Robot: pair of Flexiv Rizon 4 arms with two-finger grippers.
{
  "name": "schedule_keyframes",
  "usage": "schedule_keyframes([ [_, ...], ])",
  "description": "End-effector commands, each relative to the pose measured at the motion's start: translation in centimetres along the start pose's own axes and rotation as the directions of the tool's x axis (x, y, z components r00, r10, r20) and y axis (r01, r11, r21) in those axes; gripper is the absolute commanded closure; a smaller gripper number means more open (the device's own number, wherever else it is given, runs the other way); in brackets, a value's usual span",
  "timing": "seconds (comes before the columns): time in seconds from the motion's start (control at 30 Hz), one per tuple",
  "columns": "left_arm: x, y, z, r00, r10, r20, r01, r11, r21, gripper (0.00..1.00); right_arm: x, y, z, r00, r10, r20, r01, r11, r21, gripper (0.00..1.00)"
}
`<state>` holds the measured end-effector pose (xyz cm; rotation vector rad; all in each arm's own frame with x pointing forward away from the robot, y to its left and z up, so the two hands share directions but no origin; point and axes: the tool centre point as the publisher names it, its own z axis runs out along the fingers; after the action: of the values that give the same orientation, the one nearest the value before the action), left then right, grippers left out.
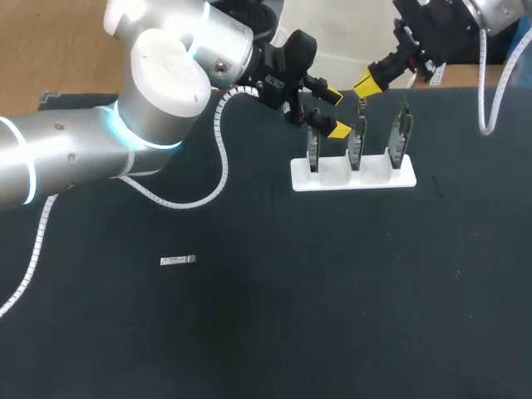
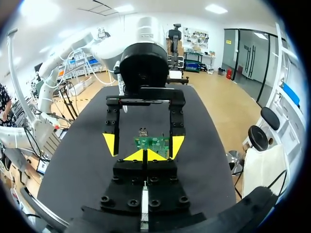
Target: Pick up the optical module with the left hand, and insert it into the network port with the right hand.
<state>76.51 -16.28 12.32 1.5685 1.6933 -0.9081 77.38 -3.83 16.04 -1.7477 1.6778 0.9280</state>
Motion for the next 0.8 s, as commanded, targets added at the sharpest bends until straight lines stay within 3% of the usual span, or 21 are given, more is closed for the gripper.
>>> schedule_keyframes([
  [0.03, 0.0, -0.1, 0.0, 1.000, 0.000, -0.001, 0.000, 1.000, -0.002, 0.00, 0.3, 0.0, 0.2, 1.000, 0.006, 0.001, -0.006, 1.000, -0.006, 1.00],
  [0.8, 0.0, -0.1, 0.0, 1.000, 0.000, -0.001, 0.000, 1.000, -0.002, 0.00, 1.7, 0.8, 0.9, 0.999, 0.050, -0.013, -0.050, 0.998, -0.026, 1.00],
])
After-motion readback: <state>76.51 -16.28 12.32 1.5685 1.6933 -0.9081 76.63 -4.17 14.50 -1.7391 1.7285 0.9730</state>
